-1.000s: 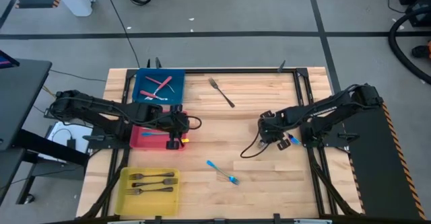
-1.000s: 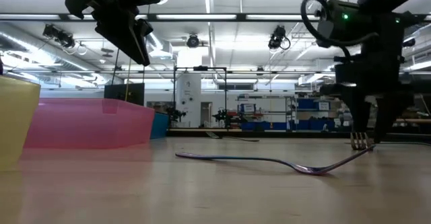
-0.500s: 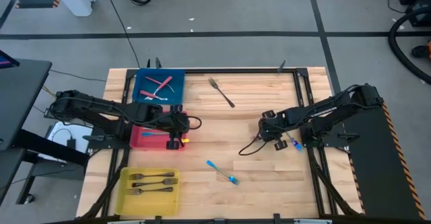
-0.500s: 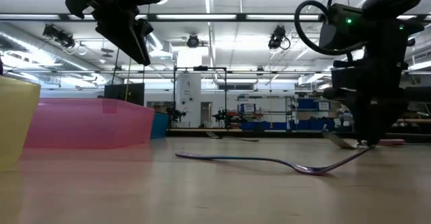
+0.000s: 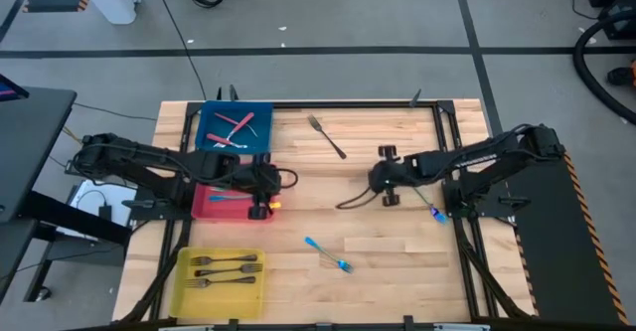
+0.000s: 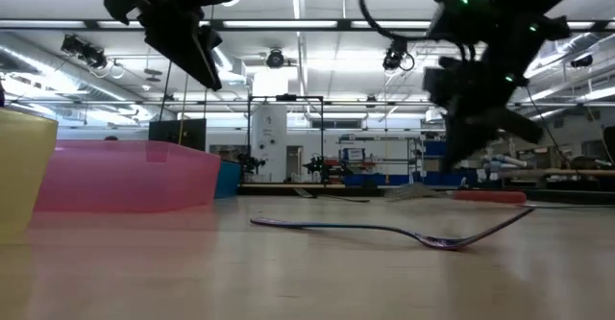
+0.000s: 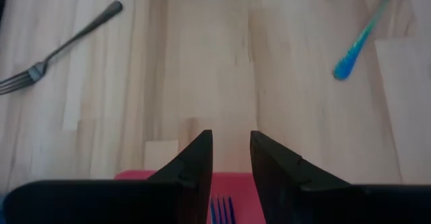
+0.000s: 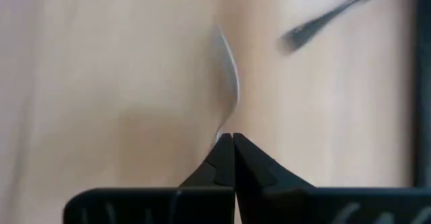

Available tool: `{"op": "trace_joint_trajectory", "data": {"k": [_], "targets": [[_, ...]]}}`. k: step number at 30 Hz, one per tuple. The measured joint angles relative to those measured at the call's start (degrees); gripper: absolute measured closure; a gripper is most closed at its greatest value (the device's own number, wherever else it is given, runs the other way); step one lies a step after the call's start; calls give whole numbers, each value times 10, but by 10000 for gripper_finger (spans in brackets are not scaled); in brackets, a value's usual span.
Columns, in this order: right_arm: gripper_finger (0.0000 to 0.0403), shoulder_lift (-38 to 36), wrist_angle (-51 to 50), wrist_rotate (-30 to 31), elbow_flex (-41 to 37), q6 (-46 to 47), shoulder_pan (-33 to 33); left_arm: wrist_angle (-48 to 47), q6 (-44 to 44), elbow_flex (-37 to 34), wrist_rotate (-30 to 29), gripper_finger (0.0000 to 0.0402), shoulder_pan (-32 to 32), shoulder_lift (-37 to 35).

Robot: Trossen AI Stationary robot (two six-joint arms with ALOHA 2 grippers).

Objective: Sort silverware by color (type)
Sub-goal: Put the pink fork into the blue bin

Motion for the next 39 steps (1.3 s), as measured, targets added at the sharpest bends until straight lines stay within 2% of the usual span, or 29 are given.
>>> {"op": "trace_joint_trajectory", "data": {"k": [3, 9, 14, 18, 25, 31, 39], "targets": [[402, 0, 39, 39, 26, 0, -4, 17, 0, 0, 0, 301, 12, 0], [399, 0, 10, 34, 41, 3, -12, 14, -1, 0, 0, 301, 37, 0], [381, 0, -46, 7, 41, 77, -34, 14, -1, 0, 0, 301, 50, 0], [369, 0, -47, -27, 38, 121, -60, 14, 2, 0, 0, 301, 57, 0], [344, 0, -39, -47, -2, 95, -99, 14, 2, 0, 0, 301, 57, 0], [322, 0, -26, -93, -13, 102, -128, 14, 4, 0, 0, 301, 57, 0], [315, 0, 3, -103, -32, 88, -150, 15, 5, 0, 0, 301, 57, 0]]}}
